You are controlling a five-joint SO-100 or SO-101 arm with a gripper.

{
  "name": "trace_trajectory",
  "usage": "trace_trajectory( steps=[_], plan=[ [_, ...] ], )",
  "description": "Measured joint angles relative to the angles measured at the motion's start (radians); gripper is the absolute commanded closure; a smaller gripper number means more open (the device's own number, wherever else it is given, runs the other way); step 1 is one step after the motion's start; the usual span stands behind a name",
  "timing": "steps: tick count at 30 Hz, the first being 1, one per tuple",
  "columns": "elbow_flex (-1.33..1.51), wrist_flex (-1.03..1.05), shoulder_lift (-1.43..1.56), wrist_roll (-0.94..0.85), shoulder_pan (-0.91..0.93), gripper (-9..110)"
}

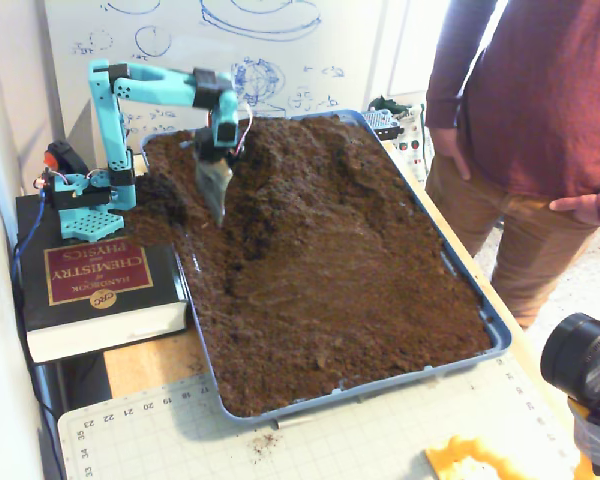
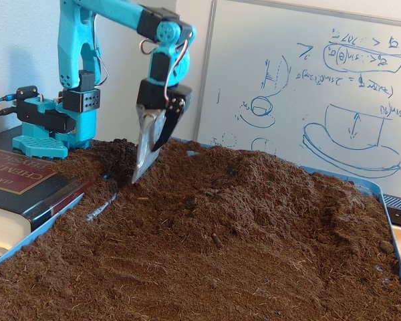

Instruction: Build a berm.

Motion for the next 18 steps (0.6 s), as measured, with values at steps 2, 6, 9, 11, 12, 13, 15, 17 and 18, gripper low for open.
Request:
trace_trajectory(
  steps=[2,6,9,11,12,13,15,17,18],
  plan=[
    [0.058,-0.121,-0.043,0.0,0.0,101],
    [0.078,-0.362,-0.135,0.0,0.0,101],
    [0.067,-0.502,-0.202,0.0,0.0,101],
    [0.031,-0.546,-0.258,0.009,0.0,101],
    [0.002,-0.552,-0.284,0.023,0.0,101],
    [-0.031,-0.554,-0.313,0.037,0.0,101],
    [-0.107,-0.554,-0.368,0.074,-0.002,101],
    [-0.17,-0.554,-0.416,0.109,-0.009,101],
    [-0.204,-0.552,-0.436,0.129,-0.018,101]
  ],
)
